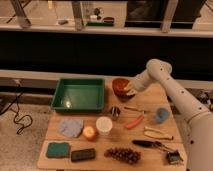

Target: Stack bowls on top of each other

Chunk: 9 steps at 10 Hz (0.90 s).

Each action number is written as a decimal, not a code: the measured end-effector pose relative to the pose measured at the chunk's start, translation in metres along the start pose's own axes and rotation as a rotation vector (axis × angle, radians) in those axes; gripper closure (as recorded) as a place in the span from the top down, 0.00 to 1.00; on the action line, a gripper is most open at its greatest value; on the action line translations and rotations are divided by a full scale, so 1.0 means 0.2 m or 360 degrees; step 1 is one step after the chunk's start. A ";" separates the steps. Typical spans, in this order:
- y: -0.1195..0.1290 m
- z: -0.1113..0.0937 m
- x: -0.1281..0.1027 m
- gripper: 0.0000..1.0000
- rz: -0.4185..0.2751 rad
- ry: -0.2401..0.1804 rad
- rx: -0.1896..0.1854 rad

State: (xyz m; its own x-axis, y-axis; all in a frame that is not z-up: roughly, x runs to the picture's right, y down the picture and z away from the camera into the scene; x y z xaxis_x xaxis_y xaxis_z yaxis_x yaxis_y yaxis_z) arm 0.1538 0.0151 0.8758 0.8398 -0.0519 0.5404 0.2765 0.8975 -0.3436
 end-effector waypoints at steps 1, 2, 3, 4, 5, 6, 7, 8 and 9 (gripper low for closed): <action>0.00 0.00 0.00 0.04 0.0000 0.0000 0.0000; 0.00 0.00 0.00 0.04 0.0000 0.0000 0.0000; 0.00 0.00 0.00 0.04 0.0000 0.0000 0.0000; 0.00 0.00 0.00 0.04 0.0000 0.0000 0.0000; 0.00 0.00 0.00 0.04 0.0001 0.0000 0.0000; 0.00 0.00 0.00 0.04 0.0001 0.0000 0.0000; 0.00 0.00 0.00 0.01 0.0001 0.0000 0.0000; 0.00 0.00 0.00 0.00 0.0001 0.0000 0.0000; 0.00 0.00 0.00 0.01 0.0001 0.0000 0.0000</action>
State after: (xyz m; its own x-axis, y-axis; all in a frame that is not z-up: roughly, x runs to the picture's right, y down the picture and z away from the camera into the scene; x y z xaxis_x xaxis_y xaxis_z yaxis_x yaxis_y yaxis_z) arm 0.1540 0.0152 0.8758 0.8400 -0.0515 0.5402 0.2761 0.8975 -0.3438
